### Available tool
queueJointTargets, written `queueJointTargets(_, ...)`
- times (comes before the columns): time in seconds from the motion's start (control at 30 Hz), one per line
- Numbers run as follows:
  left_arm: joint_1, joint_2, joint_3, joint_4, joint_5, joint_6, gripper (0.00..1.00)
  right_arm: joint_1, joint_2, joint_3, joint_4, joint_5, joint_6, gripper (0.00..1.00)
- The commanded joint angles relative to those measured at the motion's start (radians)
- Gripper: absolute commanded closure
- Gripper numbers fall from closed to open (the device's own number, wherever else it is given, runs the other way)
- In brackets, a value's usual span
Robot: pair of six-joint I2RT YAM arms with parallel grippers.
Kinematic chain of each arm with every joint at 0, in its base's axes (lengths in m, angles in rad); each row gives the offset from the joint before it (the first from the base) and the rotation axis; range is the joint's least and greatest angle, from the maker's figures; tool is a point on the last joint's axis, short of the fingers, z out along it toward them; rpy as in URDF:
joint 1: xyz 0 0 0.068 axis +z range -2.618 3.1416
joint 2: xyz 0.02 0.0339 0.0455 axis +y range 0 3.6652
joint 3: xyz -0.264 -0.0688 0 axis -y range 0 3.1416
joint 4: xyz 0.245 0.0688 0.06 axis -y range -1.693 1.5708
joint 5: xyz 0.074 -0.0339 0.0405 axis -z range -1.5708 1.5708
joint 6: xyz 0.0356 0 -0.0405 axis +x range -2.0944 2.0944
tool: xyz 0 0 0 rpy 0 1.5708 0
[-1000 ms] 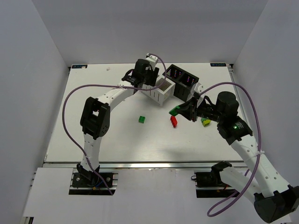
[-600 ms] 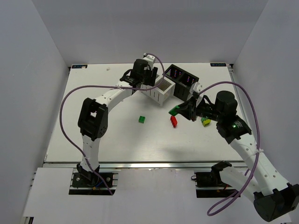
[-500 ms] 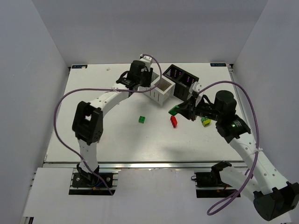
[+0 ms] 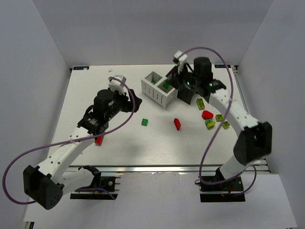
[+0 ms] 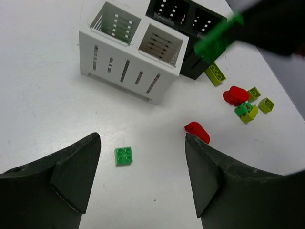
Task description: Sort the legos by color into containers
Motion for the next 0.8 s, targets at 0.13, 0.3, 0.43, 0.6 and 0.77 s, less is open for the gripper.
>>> queueJointTargets(0.13, 0.002, -0.145, -0.1, 0.024, 0.048, -0.036, 0.18, 0.017, 0.334, 0.492, -0.012, 0.071, 0.008, 1.0)
queueJointTargets(0.3, 0.001, -0.17, -0.111, 0.028, 0.035, -0.049, 0.18, 0.021, 0.515, 0.696, -0.01, 0.09, 0.029, 1.0)
queueJointTargets(0.43, 0.001, -0.167, -0.114, 0.035, 0.036, -0.053, 0.18, 0.023, 0.596, 0.75, -0.026, 0.11, 0.032, 1.0)
queueJointTargets(0.6, 0.001, -0.153, -0.115, 0.036, 0.038, -0.053, 0.18, 0.021, 0.664, 0.781, -0.035, 0.136, 0.011, 1.0)
queueJointTargets(0.77, 0.001, -0.148, -0.117, 0.036, 0.038, -0.044, 0.18, 0.026, 0.707, 0.796, -0.032, 0.142, 0.007, 1.0)
